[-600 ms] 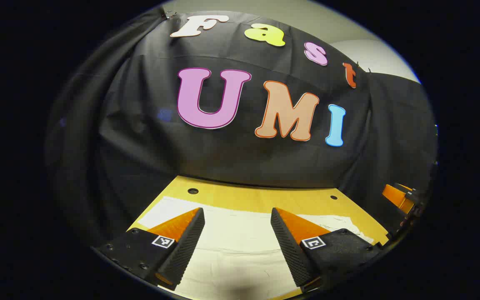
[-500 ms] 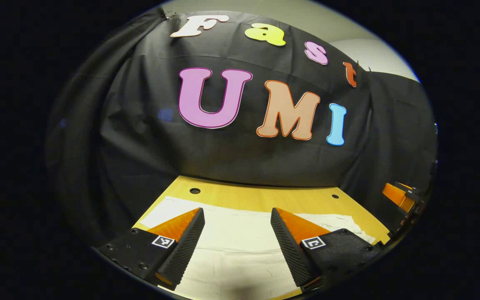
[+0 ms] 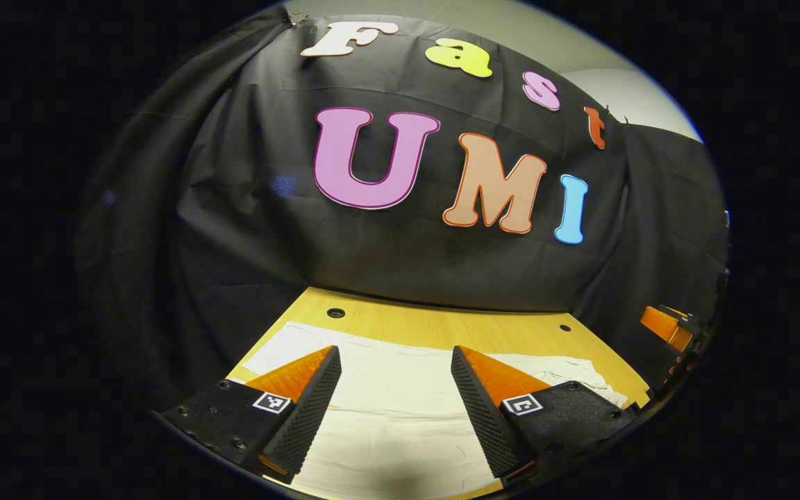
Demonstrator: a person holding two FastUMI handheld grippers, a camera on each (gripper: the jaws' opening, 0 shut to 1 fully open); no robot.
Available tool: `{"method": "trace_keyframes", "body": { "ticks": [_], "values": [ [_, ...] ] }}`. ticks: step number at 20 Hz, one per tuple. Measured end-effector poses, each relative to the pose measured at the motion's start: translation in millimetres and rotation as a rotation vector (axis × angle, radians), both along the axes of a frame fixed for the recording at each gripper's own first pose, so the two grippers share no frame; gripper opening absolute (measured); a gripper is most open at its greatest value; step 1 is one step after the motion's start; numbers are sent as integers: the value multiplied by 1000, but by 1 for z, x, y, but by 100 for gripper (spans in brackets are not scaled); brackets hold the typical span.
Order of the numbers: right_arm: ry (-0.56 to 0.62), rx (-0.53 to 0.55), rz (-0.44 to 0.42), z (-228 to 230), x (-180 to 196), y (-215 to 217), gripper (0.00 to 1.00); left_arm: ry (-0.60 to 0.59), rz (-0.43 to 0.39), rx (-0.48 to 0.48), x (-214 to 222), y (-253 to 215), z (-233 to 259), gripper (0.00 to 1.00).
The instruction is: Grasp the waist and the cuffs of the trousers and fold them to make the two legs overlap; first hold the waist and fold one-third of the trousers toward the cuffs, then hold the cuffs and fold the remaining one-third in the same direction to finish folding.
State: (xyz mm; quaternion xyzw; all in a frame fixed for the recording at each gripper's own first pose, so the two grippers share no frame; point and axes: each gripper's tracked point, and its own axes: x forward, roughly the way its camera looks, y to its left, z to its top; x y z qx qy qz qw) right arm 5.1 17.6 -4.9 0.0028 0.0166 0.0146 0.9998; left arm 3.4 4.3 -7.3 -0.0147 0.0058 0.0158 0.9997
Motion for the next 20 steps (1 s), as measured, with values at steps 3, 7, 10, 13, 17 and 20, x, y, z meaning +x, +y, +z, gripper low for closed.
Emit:
{"method": "trace_keyframes", "body": {
  "ticks": [3,7,10,13,17,20],
  "values": [
    [-4,-10,-3,3,2,3,92,1,3,-8,0,0,0,94],
    [-4,-26,-14,2,2,6,96,13,15,-13,-1,4,-3,94],
    [7,-34,-22,-2,0,7,96,43,12,-10,0,3,-6,94],
    [23,-36,-39,-9,-6,7,96,107,-37,15,-2,1,-18,94],
    [26,-22,-71,-17,-19,11,96,212,-116,54,-20,25,-58,94],
    [45,-35,-88,-28,-27,11,96,323,-188,146,-31,39,-95,94]
  ]
}}
